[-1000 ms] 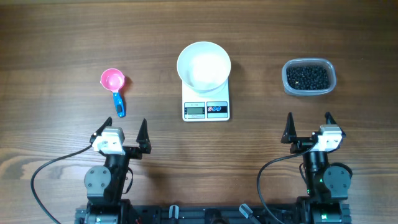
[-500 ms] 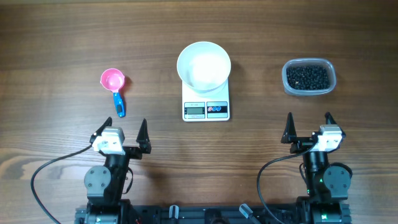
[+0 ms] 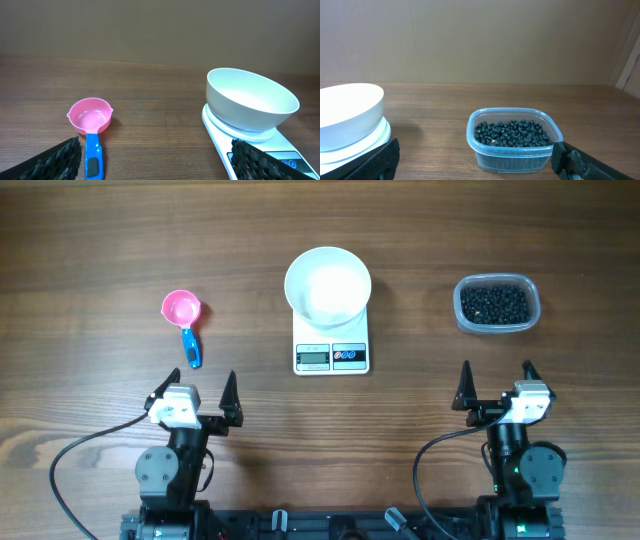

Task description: Scoop item into bowl and weigh 150g on scale

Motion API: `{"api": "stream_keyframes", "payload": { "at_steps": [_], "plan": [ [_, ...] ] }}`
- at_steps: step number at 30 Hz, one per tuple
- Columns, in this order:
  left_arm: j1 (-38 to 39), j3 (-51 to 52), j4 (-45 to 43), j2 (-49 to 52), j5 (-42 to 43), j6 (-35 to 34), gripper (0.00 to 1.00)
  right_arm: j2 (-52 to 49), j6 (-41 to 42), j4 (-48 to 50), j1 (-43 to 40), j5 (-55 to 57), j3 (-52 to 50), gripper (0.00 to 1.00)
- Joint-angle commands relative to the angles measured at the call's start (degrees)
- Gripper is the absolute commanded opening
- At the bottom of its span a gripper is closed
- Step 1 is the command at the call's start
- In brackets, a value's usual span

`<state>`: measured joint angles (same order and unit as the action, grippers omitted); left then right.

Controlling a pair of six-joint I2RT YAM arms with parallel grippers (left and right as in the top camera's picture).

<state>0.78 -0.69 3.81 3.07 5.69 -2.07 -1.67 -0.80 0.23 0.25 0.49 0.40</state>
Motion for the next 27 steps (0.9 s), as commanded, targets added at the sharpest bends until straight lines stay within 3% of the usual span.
{"api": "stream_keyframes", "payload": {
  "at_steps": [1,13,18,27],
  "plan": [
    [-0.37,0.35,0.00,0.09,0.66,-0.59,1.00,-0.39,-0.68,0.31,0.22,1.01,-0.11,1.00],
    [-0.37,-0.87,0.07,0.11,0.68,-0.68,1.00,-0.39,-0.68,0.28,0.22,1.01,-0.11,1.00],
    [-1.07,-5.35,0.76,1.92,0.66,-4.00,1.00,-0.39,-0.70,0.31,0.22,1.01,-0.09,1.00],
    [-3.76,-23.30,9.27,18.86,1.31,-5.92,1.00,-0.39,-0.68,0.31,0.22,1.01,-0.11,1.00]
  ]
}}
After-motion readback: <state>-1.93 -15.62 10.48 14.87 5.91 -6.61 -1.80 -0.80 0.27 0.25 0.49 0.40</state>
